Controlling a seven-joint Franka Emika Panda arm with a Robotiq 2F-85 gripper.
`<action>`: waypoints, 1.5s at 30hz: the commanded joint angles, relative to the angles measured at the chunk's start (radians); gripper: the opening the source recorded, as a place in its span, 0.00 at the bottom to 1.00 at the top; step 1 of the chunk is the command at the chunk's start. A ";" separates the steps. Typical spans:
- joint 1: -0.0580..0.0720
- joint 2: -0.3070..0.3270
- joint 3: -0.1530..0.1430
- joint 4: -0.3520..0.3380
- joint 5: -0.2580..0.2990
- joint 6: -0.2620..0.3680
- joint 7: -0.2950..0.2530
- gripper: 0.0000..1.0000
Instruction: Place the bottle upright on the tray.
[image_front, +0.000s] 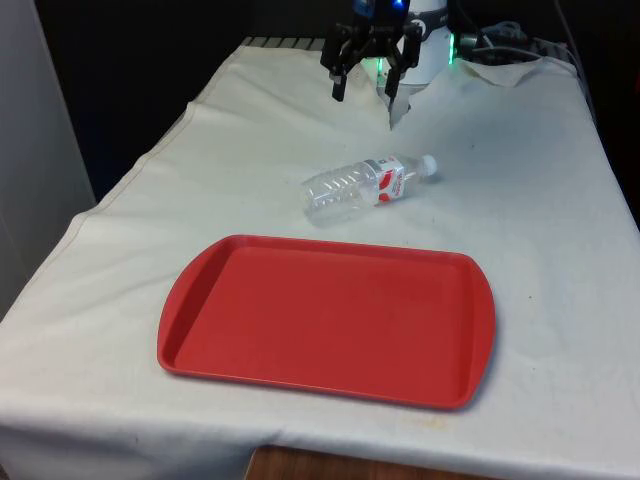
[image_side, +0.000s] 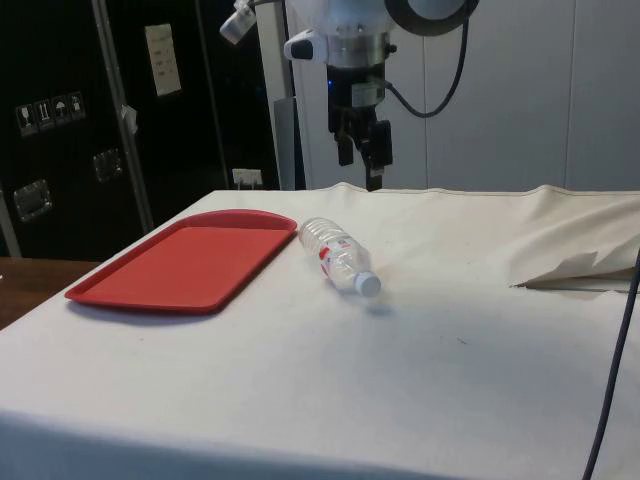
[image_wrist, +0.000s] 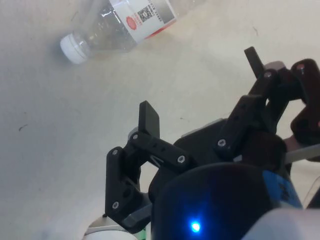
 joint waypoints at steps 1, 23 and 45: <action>0.000 0.000 0.000 0.000 -0.006 0.001 0.000 1.00; -0.003 0.011 -0.001 0.000 -0.168 0.030 -0.010 1.00; -0.003 0.016 0.000 0.002 -0.324 0.030 -0.012 1.00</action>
